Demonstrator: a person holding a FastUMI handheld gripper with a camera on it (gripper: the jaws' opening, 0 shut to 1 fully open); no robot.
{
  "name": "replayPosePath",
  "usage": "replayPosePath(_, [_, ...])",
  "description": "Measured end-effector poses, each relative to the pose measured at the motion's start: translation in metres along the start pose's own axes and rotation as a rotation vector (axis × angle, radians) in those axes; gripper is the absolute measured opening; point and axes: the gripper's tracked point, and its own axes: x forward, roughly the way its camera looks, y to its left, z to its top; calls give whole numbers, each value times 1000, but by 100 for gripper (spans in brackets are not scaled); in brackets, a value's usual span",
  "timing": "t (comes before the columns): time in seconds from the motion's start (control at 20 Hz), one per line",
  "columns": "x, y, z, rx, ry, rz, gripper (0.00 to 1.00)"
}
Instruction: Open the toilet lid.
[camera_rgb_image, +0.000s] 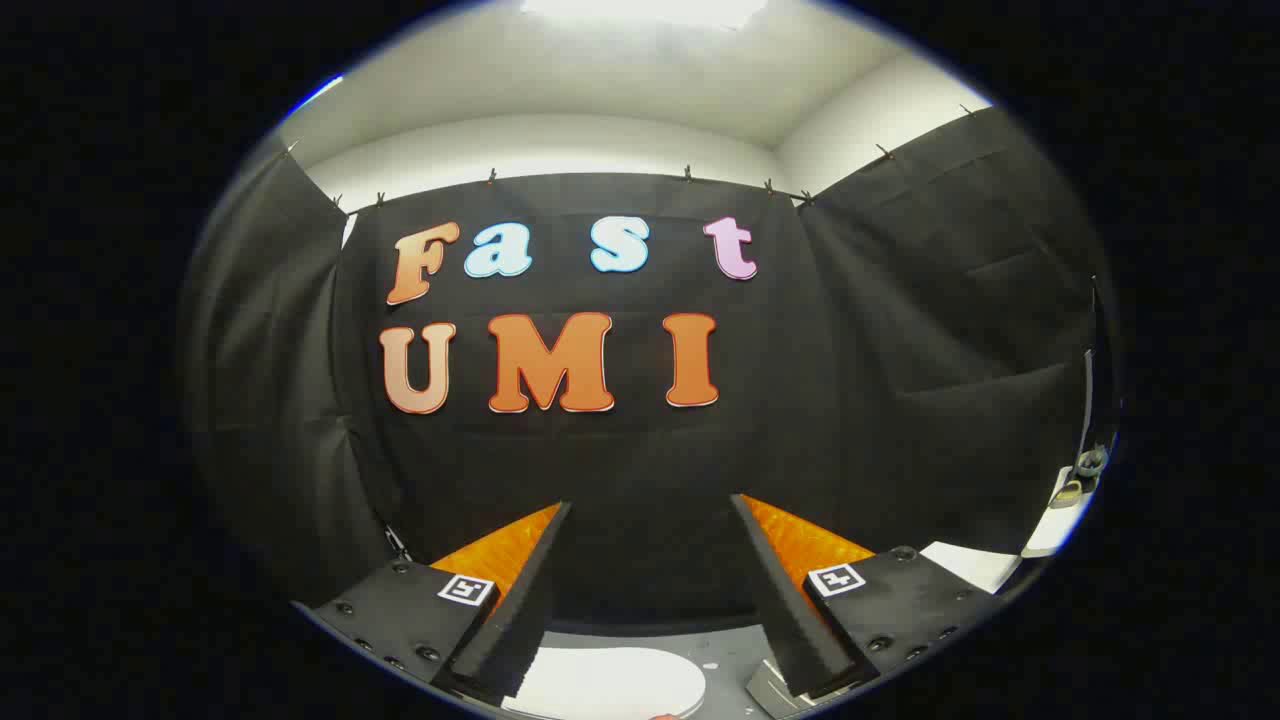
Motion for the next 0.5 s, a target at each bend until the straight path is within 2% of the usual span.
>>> replayPosePath(0.5, [8,8,-8,2,6,12,98])
